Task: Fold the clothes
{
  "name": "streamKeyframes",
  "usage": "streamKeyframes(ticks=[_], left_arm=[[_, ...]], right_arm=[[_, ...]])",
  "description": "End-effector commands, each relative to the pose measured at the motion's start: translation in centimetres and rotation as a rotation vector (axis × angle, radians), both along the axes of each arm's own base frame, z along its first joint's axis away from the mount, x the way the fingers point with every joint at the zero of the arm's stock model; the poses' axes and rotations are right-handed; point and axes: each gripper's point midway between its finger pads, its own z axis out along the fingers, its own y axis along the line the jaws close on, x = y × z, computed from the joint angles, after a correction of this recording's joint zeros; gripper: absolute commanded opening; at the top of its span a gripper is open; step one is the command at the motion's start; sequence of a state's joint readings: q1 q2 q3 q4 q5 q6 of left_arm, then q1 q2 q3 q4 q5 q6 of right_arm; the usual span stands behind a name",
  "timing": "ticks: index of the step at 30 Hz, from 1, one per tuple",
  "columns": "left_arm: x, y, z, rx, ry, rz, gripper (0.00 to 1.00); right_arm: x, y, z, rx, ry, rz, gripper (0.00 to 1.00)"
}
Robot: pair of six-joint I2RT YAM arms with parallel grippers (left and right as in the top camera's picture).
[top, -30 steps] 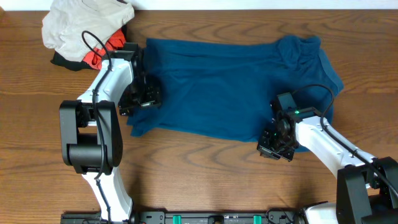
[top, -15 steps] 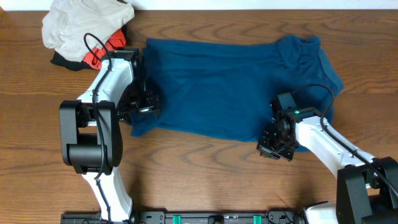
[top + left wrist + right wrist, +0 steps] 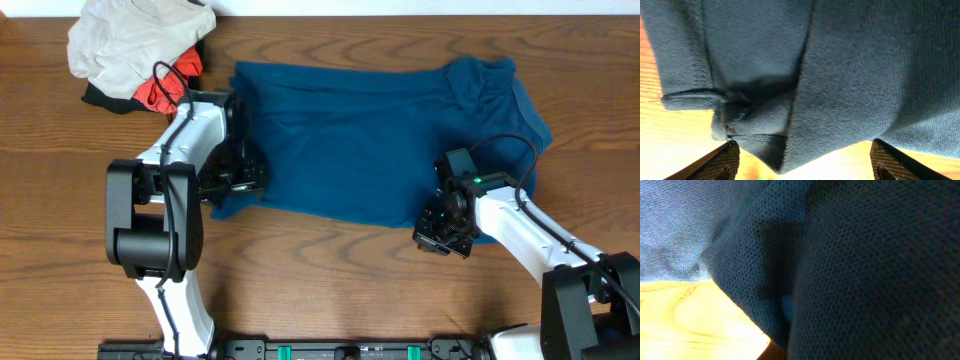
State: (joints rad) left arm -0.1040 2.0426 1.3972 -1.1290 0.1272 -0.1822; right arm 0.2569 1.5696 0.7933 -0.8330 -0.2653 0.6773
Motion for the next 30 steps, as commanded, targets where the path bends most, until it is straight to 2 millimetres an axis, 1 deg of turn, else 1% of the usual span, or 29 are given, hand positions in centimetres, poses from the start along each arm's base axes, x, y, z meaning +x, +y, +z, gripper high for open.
streamKeyframes(ticks=[1, 3, 6, 10, 13, 14, 16, 18, 21, 23, 26, 27, 30], left_arm=[[-0.4, 0.2, -0.5, 0.007, 0.023, -0.010, 0.80], [-0.4, 0.2, -0.5, 0.007, 0.025, -0.010, 0.74], [-0.5, 0.2, -0.5, 0.008, 0.028, -0.010, 0.59], [-0.9, 0.3, -0.4, 0.009, 0.044, -0.010, 0.28], [-1.1, 0.3, -0.3, 0.010, 0.055, -0.010, 0.09], [-1.2, 0.3, -0.2, 0.011, 0.060, -0.010, 0.06], [-1.5, 0.3, -0.2, 0.012, 0.070, -0.010, 0.06], [-1.9, 0.4, 0.1, 0.014, 0.087, -0.006, 0.06], [-2.5, 0.2, 0.8, 0.005, 0.105, -0.002, 0.06], [-2.7, -0.1, 1.7, -0.016, 0.101, 0.005, 0.06], [-2.5, -0.7, 3.3, -0.050, 0.056, 0.014, 0.06], [-2.4, -0.8, 4.0, -0.060, 0.035, 0.017, 0.06], [-2.2, -0.9, 6.3, -0.070, -0.043, 0.031, 0.06]], right_arm=[[-0.1, 0.1, 0.2, -0.003, -0.014, 0.008, 0.02], [-0.1, 0.1, 0.2, -0.003, -0.014, 0.008, 0.02], [0.0, 0.1, 0.2, -0.003, -0.014, 0.008, 0.01], [0.0, 0.1, 0.2, -0.003, -0.015, 0.008, 0.01], [0.0, 0.1, 0.3, -0.004, -0.018, 0.008, 0.01], [0.1, 0.0, 0.3, -0.005, -0.022, 0.006, 0.01], [0.2, -0.2, 0.6, -0.014, -0.027, 0.001, 0.01], [0.2, -1.0, 1.3, -0.045, -0.033, -0.007, 0.01], [0.3, -2.6, 3.0, -0.127, -0.060, -0.009, 0.01], [0.5, -3.6, 5.0, -0.180, -0.096, -0.009, 0.01], [0.9, -4.6, 8.0, -0.231, -0.156, -0.014, 0.01], [1.0, -4.9, 9.1, -0.244, -0.175, -0.014, 0.01], [0.7, -5.3, 11.4, -0.257, -0.204, -0.015, 0.01]])
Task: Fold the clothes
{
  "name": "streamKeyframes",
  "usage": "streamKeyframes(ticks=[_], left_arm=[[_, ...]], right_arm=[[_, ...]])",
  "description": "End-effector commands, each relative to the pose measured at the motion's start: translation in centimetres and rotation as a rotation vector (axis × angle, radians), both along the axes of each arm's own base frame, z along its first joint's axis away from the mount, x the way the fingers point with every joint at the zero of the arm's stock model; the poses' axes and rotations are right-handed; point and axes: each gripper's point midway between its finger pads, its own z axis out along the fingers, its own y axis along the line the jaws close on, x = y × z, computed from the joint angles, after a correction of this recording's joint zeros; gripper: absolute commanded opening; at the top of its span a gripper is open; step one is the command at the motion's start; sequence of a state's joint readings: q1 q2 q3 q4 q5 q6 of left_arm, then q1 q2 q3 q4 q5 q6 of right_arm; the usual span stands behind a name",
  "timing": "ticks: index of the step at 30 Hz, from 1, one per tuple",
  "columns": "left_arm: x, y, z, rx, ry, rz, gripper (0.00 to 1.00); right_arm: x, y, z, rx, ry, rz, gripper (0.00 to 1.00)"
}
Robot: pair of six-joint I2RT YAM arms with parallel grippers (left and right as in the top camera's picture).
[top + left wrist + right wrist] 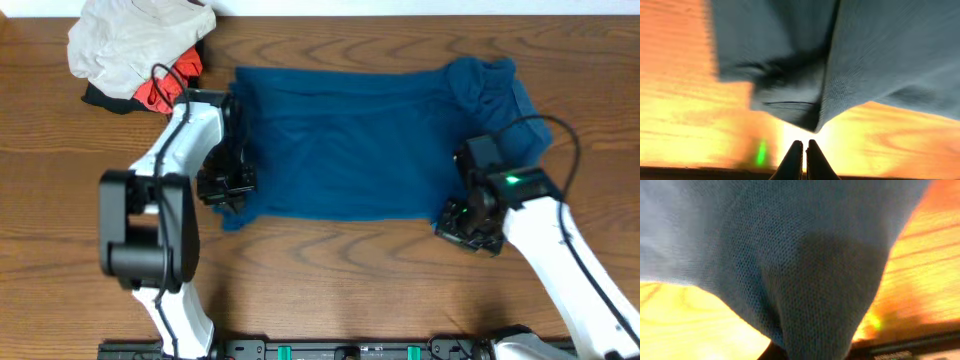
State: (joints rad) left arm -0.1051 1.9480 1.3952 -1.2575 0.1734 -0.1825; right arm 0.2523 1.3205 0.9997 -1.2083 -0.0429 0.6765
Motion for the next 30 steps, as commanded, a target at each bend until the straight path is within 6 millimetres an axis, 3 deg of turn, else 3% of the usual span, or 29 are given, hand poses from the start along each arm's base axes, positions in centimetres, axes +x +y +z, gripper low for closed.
streamKeyframes(ticks=[1, 7, 10, 12, 14, 18, 23, 30], left_arm=[[0.2, -0.4, 3.6, -0.031, -0.115, 0.025, 0.06], [-0.1, -0.3, 8.0, -0.048, -0.261, 0.028, 0.06], [-0.7, -0.3, 8.8, -0.049, -0.269, 0.028, 0.06], [-1.1, -0.3, 8.8, -0.050, -0.250, 0.029, 0.16], [-1.4, -0.7, 8.5, -0.072, -0.234, 0.034, 0.31], [-2.5, -1.9, 7.7, -0.144, -0.186, 0.050, 0.38], [-4.5, -2.3, 5.6, -0.139, -0.117, 0.031, 0.40], [-5.2, -3.9, 1.9, -0.140, -0.133, -0.016, 0.40]], right_arm=[[0.6, -1.3, 2.5, -0.060, -0.074, -0.006, 0.01], [-2.1, -1.7, 2.9, -0.068, 0.020, -0.001, 0.01], [-2.9, -1.9, 2.8, -0.075, 0.053, 0.001, 0.01], [-3.0, -1.9, 2.7, -0.077, 0.056, 0.002, 0.01], [-2.9, -1.9, 2.7, -0.077, 0.053, 0.010, 0.01], [-3.0, -1.9, 2.6, -0.079, 0.056, 0.016, 0.01], [-2.3, -1.9, 2.6, -0.079, 0.028, 0.015, 0.01], [-1.5, -1.7, 2.6, -0.071, -0.004, 0.014, 0.01]])
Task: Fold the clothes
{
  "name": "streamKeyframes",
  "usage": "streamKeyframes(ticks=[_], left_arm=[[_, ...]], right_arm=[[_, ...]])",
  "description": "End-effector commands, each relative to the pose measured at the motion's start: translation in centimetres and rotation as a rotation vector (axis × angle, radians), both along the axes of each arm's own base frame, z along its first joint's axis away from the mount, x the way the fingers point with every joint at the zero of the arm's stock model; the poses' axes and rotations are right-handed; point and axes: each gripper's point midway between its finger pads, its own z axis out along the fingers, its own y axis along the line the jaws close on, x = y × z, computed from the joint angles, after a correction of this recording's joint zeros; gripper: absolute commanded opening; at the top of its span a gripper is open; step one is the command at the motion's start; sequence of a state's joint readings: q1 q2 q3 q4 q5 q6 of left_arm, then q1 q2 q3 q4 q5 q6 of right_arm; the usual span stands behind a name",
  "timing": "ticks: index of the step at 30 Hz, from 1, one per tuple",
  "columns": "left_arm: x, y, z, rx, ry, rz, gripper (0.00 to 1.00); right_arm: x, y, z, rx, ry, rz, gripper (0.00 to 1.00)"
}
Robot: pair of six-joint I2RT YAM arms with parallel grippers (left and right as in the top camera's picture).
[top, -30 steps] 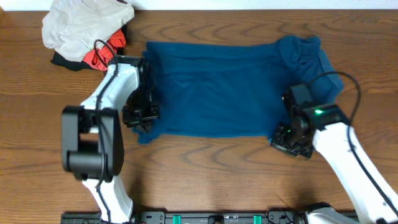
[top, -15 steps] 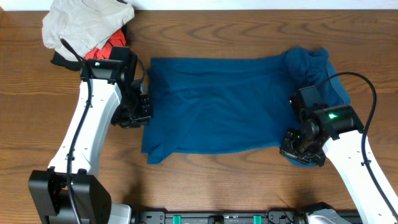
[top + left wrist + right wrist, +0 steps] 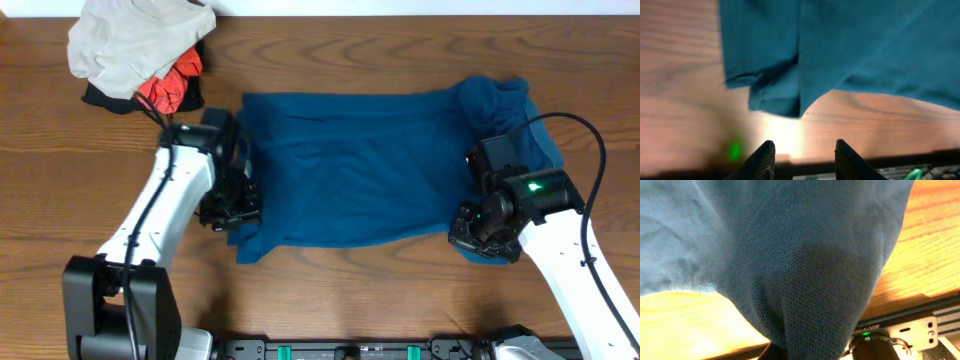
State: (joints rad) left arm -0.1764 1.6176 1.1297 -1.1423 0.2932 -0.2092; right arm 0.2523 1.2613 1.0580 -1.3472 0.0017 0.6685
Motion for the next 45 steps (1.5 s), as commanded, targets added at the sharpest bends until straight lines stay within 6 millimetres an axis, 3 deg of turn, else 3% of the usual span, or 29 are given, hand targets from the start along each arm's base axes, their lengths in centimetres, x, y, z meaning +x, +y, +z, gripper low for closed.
streamKeyframes(ticks=[1, 20, 29, 31, 39, 45], left_arm=[[-0.9, -0.7, -1.3, -0.004, 0.026, 0.000, 0.40], [-3.1, -0.3, -6.4, 0.023, 0.137, -0.004, 0.40], [-3.1, -0.3, -7.1, 0.024, 0.149, -0.008, 0.39], [-3.1, -0.3, -7.3, 0.024, 0.153, -0.008, 0.36], [-3.2, -0.3, -7.8, 0.026, 0.165, -0.012, 0.06], [-3.4, -0.3, -7.1, 0.029, 0.176, -0.012, 0.06]], right_arm=[[0.1, -0.5, 0.1, -0.022, -0.012, 0.007, 0.01], [0.2, -0.4, 0.1, -0.021, -0.016, 0.007, 0.01], [0.2, -0.4, 0.1, -0.021, -0.017, 0.007, 0.01], [0.2, -0.4, 0.1, -0.021, -0.017, 0.007, 0.01], [0.2, -0.4, 0.1, -0.022, -0.016, 0.008, 0.01], [0.0, -0.5, 0.1, -0.022, -0.008, 0.013, 0.01]])
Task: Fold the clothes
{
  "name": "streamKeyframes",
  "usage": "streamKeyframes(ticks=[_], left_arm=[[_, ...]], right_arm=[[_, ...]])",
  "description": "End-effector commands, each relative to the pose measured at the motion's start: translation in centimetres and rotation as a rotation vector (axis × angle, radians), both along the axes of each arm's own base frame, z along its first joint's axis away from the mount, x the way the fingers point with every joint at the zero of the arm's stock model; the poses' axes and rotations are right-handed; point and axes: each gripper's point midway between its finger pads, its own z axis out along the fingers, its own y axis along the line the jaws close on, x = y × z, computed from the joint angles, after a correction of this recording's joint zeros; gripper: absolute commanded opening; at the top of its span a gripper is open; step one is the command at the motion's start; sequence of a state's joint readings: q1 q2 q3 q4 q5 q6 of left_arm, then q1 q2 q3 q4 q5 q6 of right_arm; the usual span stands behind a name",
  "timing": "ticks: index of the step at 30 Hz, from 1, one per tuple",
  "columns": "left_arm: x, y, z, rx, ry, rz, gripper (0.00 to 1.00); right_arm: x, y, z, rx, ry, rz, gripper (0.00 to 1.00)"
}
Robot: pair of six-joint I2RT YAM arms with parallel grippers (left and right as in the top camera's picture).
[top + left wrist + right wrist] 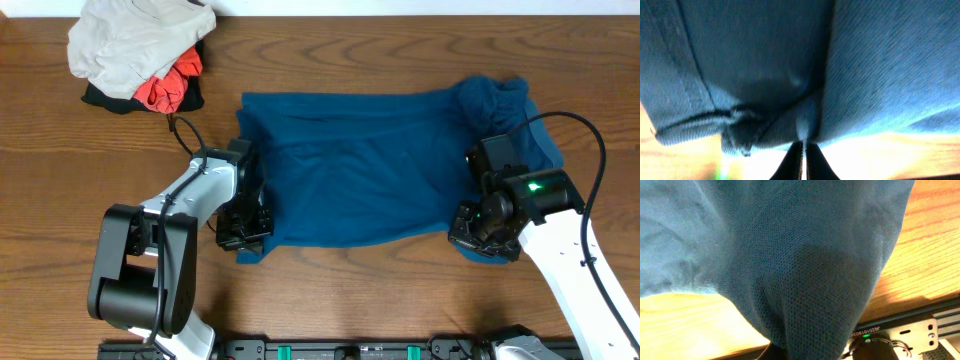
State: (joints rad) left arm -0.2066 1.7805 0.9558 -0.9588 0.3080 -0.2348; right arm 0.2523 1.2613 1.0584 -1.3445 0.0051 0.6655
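Observation:
A blue garment (350, 165) lies spread flat across the middle of the wooden table, with a bunched part at its far right. My left gripper (243, 232) sits at the garment's near left corner. In the left wrist view its fingers (804, 150) are pressed together on the folded hem of the blue cloth (790, 90). My right gripper (480, 237) is at the near right corner, shut on the cloth. The blue fabric (790, 255) drapes over its fingers and hides them.
A pile of white, red and black clothes (135, 50) lies at the far left corner. The black front rail (350, 350) runs along the table's near edge, and its green light (866, 335) shows under the right wrist. Bare wood (350, 290) lies between garment and rail.
My left gripper was open, raised above the garment's near left corner. Now it is down at that corner with its fingers shut on the hem. The right gripper and the garment have hardly moved.
At first my left gripper was open at the garment's left edge and the right held the near right corner. Then both were shut on it. Then the garment lay nearer and flatter, and the left had let go. Now it grips the left corner again.

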Motion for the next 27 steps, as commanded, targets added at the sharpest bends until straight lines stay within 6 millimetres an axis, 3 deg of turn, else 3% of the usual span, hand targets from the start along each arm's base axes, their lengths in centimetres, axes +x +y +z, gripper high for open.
streamKeyframes(ticks=[1, 8, 9, 10, 12, 16, 27], left_arm=[[-0.5, 0.1, 0.6, 0.007, 0.022, -0.009, 0.06], [0.4, 0.0, 2.5, -0.008, -0.031, -0.026, 0.06], [0.4, 0.0, 2.4, -0.008, -0.031, -0.026, 0.14], [0.4, 0.0, 2.4, -0.008, -0.031, -0.026, 0.30], [0.3, 0.0, 2.2, -0.008, -0.032, -0.026, 0.47], [0.7, -0.1, 1.4, -0.014, -0.062, -0.026, 0.59], [1.9, -0.4, 0.4, -0.023, -0.104, -0.026, 0.60]], right_arm=[[-0.1, -0.4, 0.1, -0.019, -0.001, 0.016, 0.01], [-0.7, -0.5, 0.1, -0.019, 0.020, 0.024, 0.01], [-0.7, -0.5, 0.1, -0.019, 0.021, 0.024, 0.01], [-0.7, -0.5, 0.1, -0.020, 0.021, 0.024, 0.01], [-0.7, -0.5, 0.1, -0.020, 0.021, 0.030, 0.01], [-0.7, -0.5, 0.1, -0.020, 0.021, 0.036, 0.01], [-0.7, -0.5, 0.1, -0.020, 0.021, 0.035, 0.01]])
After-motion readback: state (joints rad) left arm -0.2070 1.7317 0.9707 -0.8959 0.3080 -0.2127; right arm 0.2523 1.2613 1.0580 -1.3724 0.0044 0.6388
